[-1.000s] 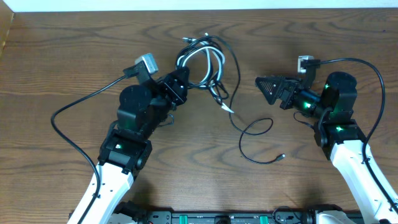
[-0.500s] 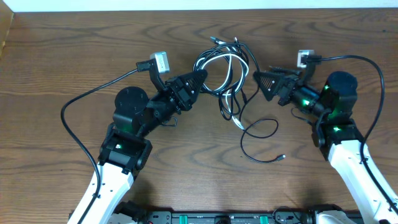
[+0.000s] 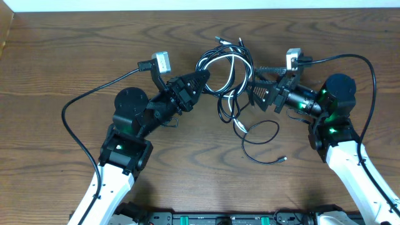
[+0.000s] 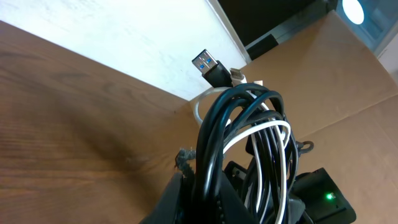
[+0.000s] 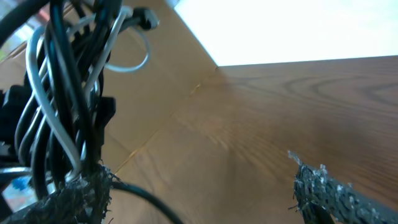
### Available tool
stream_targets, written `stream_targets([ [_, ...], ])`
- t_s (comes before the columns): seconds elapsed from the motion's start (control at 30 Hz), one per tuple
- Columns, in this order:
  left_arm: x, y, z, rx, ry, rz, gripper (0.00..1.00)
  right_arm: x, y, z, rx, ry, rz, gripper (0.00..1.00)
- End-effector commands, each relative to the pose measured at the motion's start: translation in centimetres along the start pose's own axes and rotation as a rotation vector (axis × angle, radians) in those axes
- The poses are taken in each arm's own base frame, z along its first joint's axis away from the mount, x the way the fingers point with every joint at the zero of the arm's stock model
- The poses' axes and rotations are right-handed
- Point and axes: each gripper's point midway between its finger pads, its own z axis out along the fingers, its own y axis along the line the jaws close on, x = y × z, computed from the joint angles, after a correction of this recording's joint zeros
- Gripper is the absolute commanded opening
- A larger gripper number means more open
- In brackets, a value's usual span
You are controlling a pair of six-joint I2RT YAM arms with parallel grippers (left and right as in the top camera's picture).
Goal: Untangle cables
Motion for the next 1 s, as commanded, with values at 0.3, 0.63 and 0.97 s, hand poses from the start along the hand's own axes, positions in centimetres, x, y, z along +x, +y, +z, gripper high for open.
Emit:
stream_targets([
  [0.3,-0.5,-0.9,-0.1,0.024,-0.008,0.012,0.08,0.1,2.3,0.1,-0.113,0.034,-0.06,0.92],
  [0.63,0.1,-1.0,0.0,0.034,0.023,0.006,0.07,0.0,3.0,0.0,-0.145,0.034,-0.079,0.92],
  [0.97,1.3,-0.6,0.8,0.032,0.066,-0.007,0.07,-0.4,3.4,0.0,-0.154,0.02,-0.095,0.92],
])
